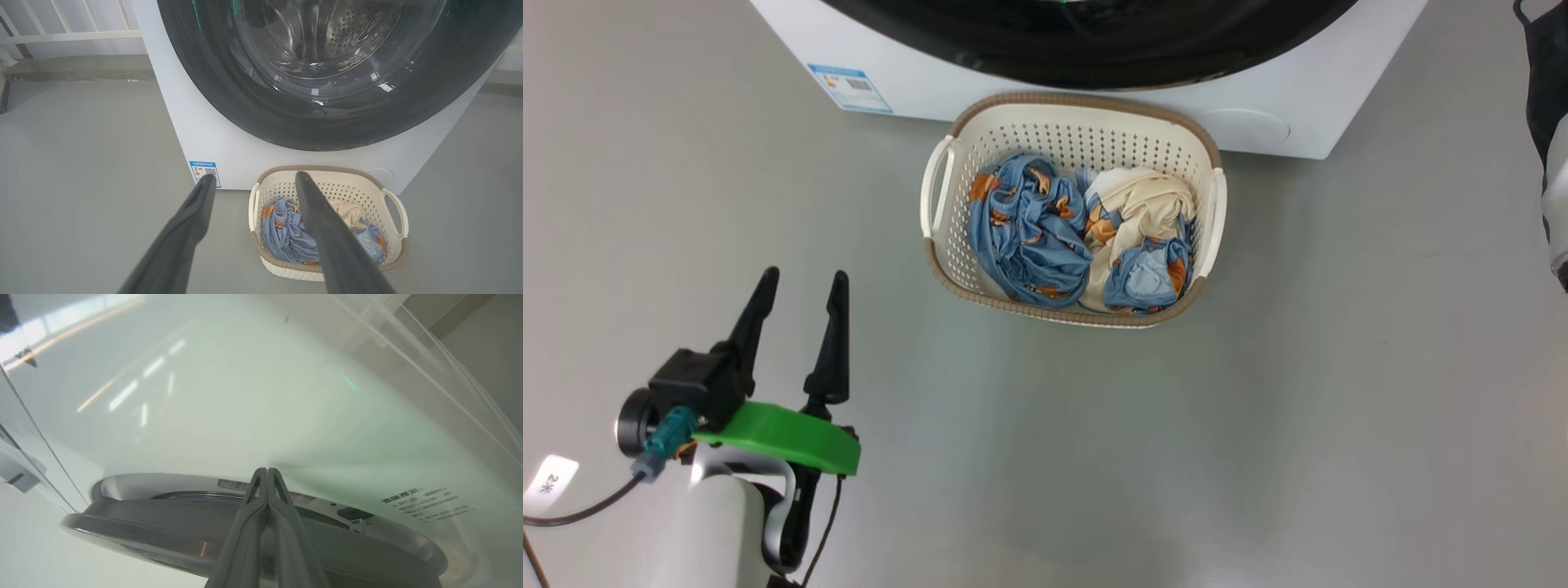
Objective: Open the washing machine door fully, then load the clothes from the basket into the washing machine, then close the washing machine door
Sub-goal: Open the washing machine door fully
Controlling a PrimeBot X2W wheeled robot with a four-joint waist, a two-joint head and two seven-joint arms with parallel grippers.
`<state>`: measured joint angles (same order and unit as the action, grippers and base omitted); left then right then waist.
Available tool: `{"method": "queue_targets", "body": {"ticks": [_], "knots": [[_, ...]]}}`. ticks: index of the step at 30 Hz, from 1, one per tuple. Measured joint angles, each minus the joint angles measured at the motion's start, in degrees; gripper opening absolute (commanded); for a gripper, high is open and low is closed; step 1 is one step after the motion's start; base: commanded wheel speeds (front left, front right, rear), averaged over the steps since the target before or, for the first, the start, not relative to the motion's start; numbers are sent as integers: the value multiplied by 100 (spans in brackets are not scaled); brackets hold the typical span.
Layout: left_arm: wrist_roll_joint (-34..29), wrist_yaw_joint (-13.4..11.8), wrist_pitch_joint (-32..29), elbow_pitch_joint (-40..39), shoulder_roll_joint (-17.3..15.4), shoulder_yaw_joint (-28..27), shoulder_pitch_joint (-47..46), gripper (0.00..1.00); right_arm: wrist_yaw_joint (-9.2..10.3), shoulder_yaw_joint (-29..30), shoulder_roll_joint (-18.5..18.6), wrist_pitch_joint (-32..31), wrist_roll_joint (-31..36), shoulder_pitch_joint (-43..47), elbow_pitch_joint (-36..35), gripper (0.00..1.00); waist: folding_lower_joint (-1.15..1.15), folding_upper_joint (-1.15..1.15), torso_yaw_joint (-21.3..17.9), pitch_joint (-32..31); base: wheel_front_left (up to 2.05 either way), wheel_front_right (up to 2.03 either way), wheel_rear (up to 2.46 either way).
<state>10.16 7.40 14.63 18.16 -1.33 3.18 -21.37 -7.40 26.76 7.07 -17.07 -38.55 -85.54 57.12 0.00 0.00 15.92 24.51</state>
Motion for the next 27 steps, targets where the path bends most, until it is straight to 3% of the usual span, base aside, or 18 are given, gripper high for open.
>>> {"method": "queue_targets", "body": {"ticks": [27], "knots": [[180, -1, 0, -1, 3, 137, -34, 100, 0, 589, 111, -202, 701, -388, 840, 0, 0, 0, 213, 151, 0, 0, 0]]}}
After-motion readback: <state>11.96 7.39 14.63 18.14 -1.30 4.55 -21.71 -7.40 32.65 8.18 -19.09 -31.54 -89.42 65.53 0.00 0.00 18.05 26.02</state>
